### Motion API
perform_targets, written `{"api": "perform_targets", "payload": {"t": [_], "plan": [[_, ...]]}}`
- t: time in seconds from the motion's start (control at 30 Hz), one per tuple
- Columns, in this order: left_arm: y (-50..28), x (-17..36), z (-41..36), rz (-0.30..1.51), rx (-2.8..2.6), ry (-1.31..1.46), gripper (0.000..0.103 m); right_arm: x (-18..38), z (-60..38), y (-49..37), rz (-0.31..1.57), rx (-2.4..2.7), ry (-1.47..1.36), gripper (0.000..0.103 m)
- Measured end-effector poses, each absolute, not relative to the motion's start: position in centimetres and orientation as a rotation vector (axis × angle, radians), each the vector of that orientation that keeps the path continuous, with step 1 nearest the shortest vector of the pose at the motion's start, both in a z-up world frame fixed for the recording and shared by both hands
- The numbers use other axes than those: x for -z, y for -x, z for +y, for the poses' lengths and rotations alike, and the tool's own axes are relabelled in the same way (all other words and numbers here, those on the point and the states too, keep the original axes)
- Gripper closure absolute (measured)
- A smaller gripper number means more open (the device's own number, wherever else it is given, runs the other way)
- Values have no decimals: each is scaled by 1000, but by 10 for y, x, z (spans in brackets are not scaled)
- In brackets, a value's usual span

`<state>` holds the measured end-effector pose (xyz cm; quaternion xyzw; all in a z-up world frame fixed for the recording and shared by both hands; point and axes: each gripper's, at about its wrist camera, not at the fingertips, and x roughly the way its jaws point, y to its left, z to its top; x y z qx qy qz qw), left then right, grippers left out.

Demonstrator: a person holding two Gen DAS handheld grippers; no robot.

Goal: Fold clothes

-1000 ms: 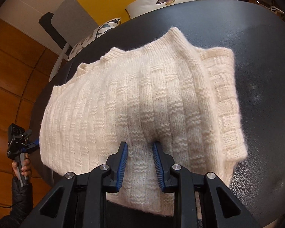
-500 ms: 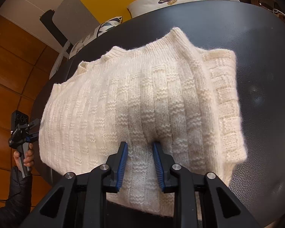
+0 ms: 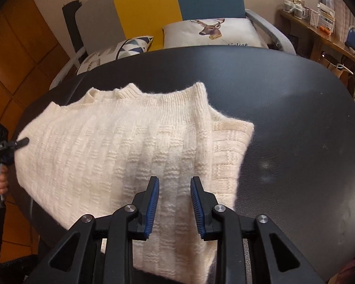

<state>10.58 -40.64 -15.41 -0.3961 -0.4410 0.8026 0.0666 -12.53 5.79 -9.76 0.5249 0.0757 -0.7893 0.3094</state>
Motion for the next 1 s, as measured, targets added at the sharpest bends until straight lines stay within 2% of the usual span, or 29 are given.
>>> {"api": "perform_targets", "payload": {"t": [0.13, 0.5, 0.73, 0.9, 1.0], "plan": [[-105, 138, -402, -1351, -2417, 1135, 85, 111, 56, 131, 258, 2043, -1421, 78], [-102, 96, -386, -1523, -2324, 971, 85, 126, 64, 148, 211, 1940, -1463, 78], [-90, 64, -359, -1551, -2324, 938, 85, 118, 70, 150, 173, 1930, -1449, 78], [-87, 56, -358, -1586, -2338, 958, 85, 79, 54, 114, 266, 1920, -1211, 77], [-90, 50, -353, -1565, -2360, 984, 85, 75, 30, 91, 336, 1835, -1136, 77]]}}
